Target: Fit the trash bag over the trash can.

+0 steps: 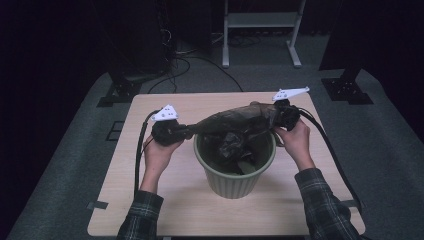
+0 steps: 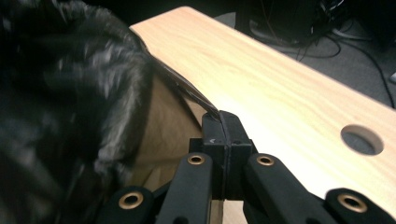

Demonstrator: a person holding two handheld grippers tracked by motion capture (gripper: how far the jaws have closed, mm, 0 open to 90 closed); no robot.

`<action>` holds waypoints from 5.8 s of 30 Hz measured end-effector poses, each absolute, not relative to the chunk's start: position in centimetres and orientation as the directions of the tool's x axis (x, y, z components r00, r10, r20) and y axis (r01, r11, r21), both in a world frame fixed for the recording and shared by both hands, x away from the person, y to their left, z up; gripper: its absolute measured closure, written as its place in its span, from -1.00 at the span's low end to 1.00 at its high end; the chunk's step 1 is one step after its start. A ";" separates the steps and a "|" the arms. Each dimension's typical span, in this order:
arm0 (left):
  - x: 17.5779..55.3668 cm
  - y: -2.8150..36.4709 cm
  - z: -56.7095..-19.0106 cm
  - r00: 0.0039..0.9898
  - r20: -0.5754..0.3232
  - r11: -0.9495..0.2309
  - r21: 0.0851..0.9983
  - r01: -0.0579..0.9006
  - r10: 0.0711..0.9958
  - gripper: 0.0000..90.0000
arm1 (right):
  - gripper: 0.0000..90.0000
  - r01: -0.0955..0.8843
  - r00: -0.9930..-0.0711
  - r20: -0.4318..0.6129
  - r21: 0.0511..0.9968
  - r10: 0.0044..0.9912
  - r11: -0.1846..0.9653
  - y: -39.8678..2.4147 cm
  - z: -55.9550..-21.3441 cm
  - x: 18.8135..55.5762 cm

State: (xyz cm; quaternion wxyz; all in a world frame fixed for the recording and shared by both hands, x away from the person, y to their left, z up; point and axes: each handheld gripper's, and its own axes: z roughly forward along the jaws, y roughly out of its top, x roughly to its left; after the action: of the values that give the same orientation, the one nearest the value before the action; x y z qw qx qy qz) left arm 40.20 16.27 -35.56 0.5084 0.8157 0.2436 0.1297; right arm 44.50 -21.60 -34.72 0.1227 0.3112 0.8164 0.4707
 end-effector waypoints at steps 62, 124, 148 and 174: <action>38.3 17.3 -36.3 0.858 -0.073 -0.328 0.905 0.271 0.508 0.98 | 1.00 0.157 -0.970 0.098 0.952 0.222 0.263 -25.9 -30.8 29.4; 37.3 18.3 -37.4 0.857 -0.082 -0.320 0.906 0.276 0.509 0.97 | 1.00 0.398 -0.888 0.167 0.746 0.429 0.533 -26.0 -42.3 32.2; 37.4 18.1 -37.5 0.861 -0.081 -0.326 0.904 0.275 0.503 0.97 | 0.95 0.209 -0.943 0.105 0.924 0.316 0.319 -27.7 -36.1 33.6; 34.7 22.3 -34.3 0.833 -0.099 -0.210 0.945 0.249 0.545 0.09 | 0.08 0.259 -0.874 0.131 0.940 0.467 0.221 -30.2 -34.2 33.0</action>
State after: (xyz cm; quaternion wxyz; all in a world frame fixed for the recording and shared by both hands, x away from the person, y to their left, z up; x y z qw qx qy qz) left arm 34.74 22.32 -34.25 0.5726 0.7671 0.2588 0.1290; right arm 32.96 -30.23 -34.19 0.0899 0.2339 0.7762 0.5786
